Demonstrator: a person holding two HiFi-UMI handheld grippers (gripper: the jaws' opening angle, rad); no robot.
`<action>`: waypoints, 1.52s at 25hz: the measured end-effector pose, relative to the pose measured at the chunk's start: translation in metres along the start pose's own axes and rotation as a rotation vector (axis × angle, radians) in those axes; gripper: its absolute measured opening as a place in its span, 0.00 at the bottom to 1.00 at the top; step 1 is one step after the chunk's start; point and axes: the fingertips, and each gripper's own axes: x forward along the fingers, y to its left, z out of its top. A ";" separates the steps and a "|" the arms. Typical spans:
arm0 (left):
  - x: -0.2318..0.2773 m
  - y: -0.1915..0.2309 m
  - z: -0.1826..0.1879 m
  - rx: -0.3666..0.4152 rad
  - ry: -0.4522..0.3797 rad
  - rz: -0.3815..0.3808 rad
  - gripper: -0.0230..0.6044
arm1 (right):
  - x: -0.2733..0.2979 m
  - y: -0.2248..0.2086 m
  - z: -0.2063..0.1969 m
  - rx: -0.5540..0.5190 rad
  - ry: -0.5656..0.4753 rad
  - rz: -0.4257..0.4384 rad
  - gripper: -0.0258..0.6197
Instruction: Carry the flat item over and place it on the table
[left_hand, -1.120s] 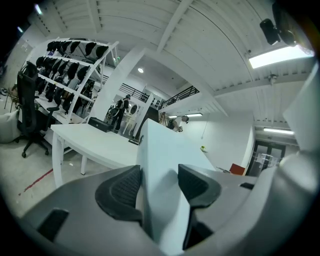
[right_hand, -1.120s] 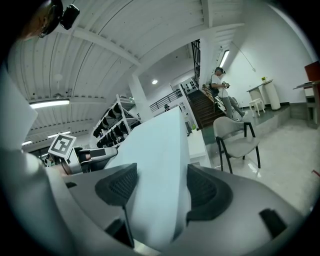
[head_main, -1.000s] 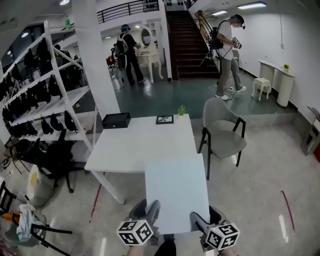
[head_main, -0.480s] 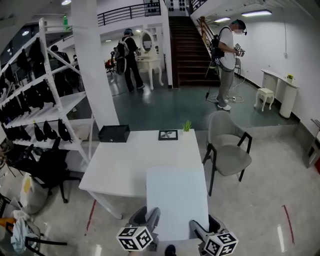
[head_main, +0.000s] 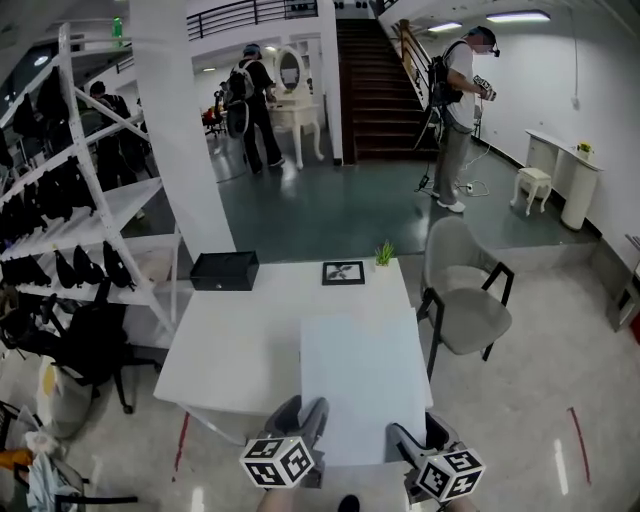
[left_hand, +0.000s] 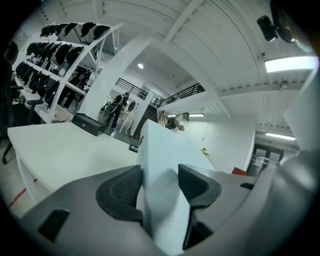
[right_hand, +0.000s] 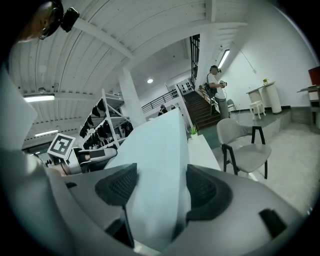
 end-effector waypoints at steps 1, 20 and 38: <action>0.006 0.003 0.003 -0.001 0.000 -0.003 0.40 | 0.005 -0.002 0.003 -0.001 -0.001 -0.005 0.52; 0.098 0.028 0.024 0.019 0.025 -0.010 0.40 | 0.082 -0.046 0.028 0.006 0.015 -0.037 0.52; 0.187 0.060 0.025 -0.010 0.078 0.038 0.40 | 0.158 -0.096 0.044 0.015 0.053 -0.042 0.52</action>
